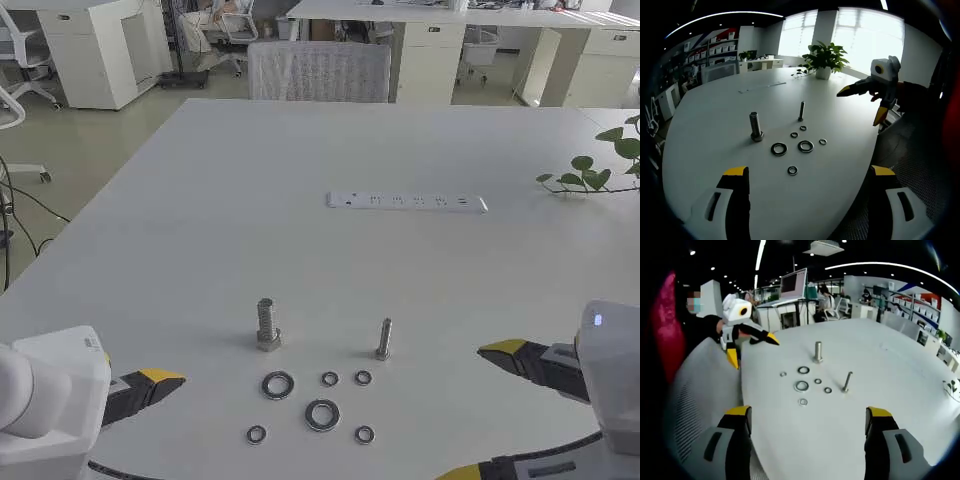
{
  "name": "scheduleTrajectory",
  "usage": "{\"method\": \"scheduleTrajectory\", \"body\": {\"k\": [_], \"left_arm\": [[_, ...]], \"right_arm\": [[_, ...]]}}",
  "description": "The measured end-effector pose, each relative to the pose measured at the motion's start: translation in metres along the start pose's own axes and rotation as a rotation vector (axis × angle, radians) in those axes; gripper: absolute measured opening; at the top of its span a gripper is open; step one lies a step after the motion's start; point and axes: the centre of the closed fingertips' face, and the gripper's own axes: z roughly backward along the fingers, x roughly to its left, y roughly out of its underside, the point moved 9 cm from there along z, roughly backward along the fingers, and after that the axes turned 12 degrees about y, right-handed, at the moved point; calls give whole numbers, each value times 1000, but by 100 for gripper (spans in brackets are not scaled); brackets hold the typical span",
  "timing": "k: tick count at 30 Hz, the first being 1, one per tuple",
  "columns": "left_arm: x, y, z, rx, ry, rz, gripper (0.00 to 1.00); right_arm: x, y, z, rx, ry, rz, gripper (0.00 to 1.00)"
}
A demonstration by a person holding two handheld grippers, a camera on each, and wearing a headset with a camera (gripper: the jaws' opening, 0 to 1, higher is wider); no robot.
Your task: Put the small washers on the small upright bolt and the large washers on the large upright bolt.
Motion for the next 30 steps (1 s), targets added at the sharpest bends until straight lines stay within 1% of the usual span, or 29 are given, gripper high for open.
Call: {"method": "scheduleTrajectory", "body": {"k": [30], "left_arm": [[-1,0,0,-3,5,0,100]], "right_arm": [[1,-1,1,15,1,9,93]]}}
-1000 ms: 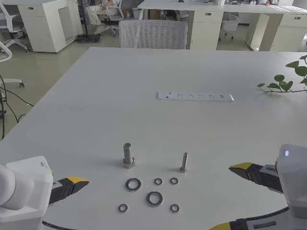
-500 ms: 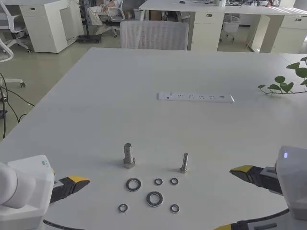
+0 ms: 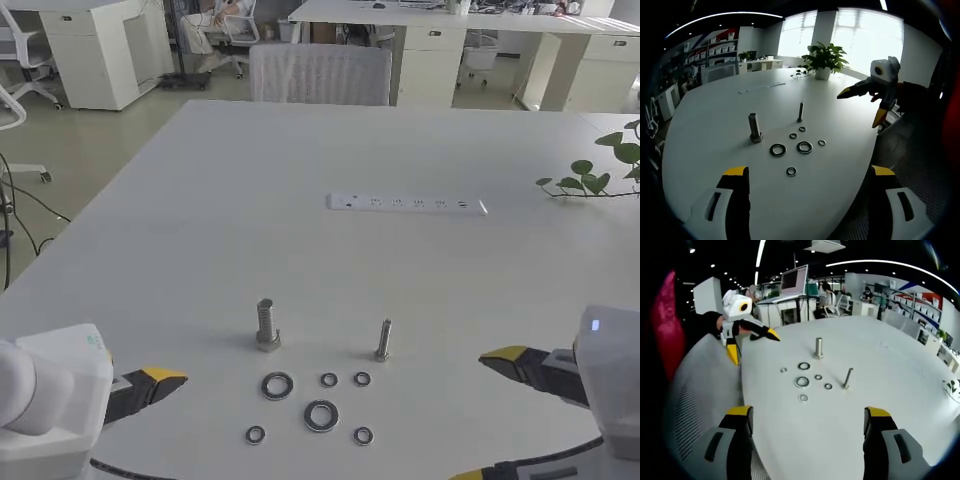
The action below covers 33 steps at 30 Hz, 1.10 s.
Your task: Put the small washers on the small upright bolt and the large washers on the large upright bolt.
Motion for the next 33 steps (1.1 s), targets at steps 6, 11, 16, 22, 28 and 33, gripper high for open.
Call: {"method": "scheduleTrajectory", "body": {"k": [6,11,16,22,28,33], "left_arm": [[1,0,0,-1,-1,1,100],[1,1,0,-3,-2,2,100],[0,0,0,-6,-2,1,100],[0,0,0,-8,-3,-1,100],[-1,0,-1,-8,-2,-4,100],[-1,1,-1,-12,-2,-3,100]], "right_arm": [[0,0,-1,5,-5,4,93],[-1,0,0,8,-6,8,92],[-1,0,0,17,-7,17,92],[0,0,0,20,-10,19,92],[1,2,1,23,-8,18,92],[2,3,1,32,-12,24,92]]}}
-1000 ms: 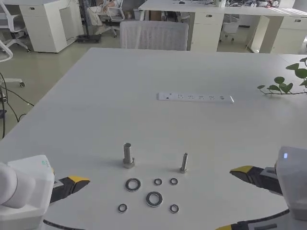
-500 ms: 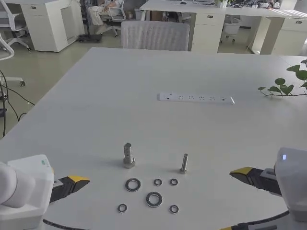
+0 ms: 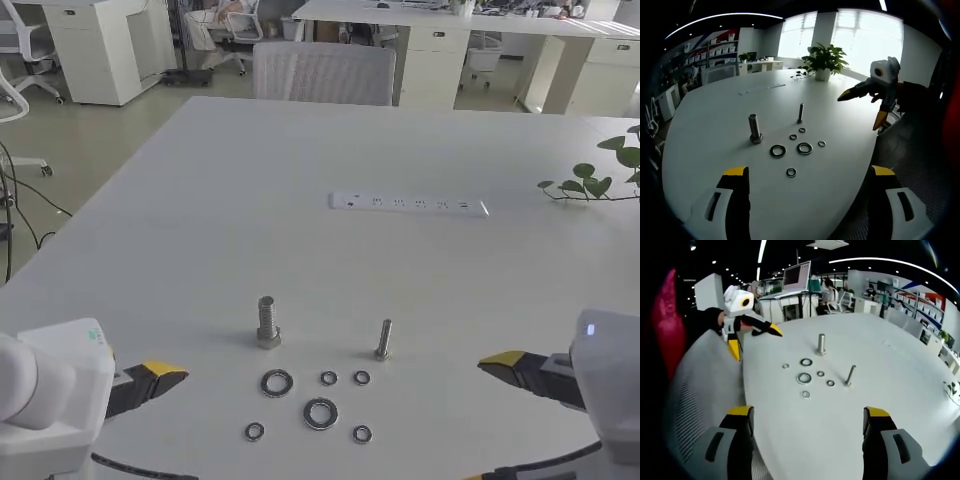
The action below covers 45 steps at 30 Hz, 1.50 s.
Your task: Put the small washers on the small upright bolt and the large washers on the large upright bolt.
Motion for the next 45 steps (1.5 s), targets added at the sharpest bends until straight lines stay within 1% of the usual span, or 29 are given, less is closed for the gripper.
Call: {"method": "scheduleTrajectory", "body": {"k": [3,7,9,13,14,18,21,24,29,31,34,35,38,40,43,45], "left_arm": [[0,-1,0,-1,-1,-2,100],[0,-1,-1,0,0,-3,99],[0,-1,-1,-2,-1,-3,99],[1,-2,-1,-6,-3,-6,98],[1,-2,-1,-5,-2,-5,98],[1,-2,-2,-8,-2,-7,98],[2,-3,0,-16,-6,-8,98],[2,-3,0,-20,-6,-8,98],[2,-4,0,-18,-5,-13,98],[2,-5,0,-20,-7,-15,98],[2,-5,0,-22,-5,-15,98],[2,-5,0,-20,-6,-16,98],[2,-5,0,-20,-7,-18,98],[3,-5,0,-21,-6,-18,97],[4,-6,-1,-23,-6,-16,98],[4,-5,-2,-17,-5,-20,97]], "right_arm": [[0,-3,0,0,-4,9,91],[-2,-8,-1,18,-9,33,90],[-3,-10,-1,15,-13,37,89],[-2,-16,-3,39,-34,72,86],[-2,-20,-5,44,-41,89,86],[-2,-33,-10,46,-64,114,82],[1,-44,-18,53,-91,142,80],[5,-52,-25,80,-125,192,75],[9,-64,-38,117,-159,260,70],[10,-71,-43,117,-169,283,68],[12,-79,-52,132,-195,308,64],[12,-82,-55,138,-203,328,63],[13,-87,-63,148,-215,350,60],[13,-90,-69,165,-232,364,58],[13,-93,-79,190,-245,393,54],[14,-93,-86,210,-255,406,53]]}}
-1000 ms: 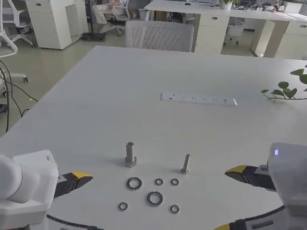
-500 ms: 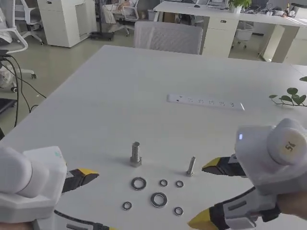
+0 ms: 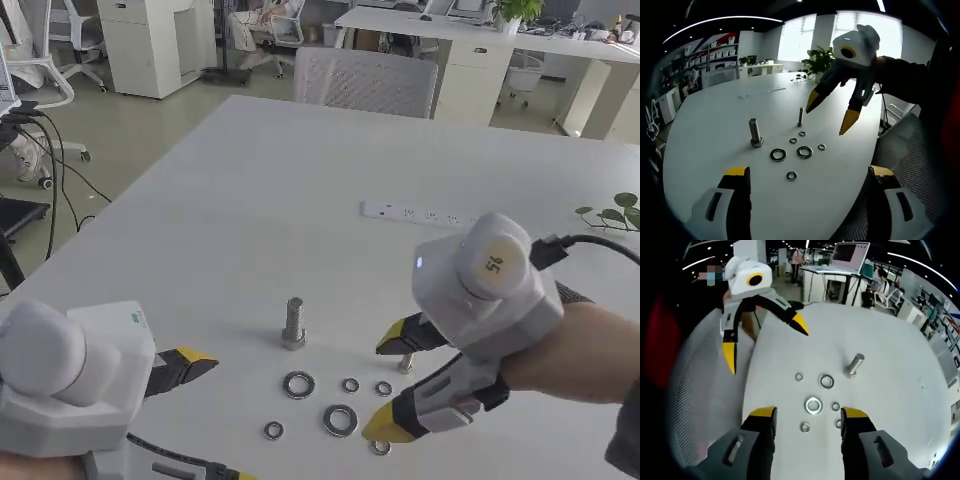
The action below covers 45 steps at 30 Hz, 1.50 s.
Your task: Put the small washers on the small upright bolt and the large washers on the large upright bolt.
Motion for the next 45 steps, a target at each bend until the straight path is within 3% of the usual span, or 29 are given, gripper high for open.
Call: {"method": "scheduleTrajectory", "body": {"k": [8,18,36,45], "left_arm": [[1,0,-1,-5,4,4,97],[1,1,-2,1,8,9,96],[3,0,-5,-1,14,12,94],[4,0,-5,-14,11,12,94]], "right_arm": [[-4,1,-23,100,-30,79,45],[-6,-3,-50,179,-101,134,38],[-5,5,-80,266,-142,208,33],[-2,3,-82,289,-129,258,31]]}}
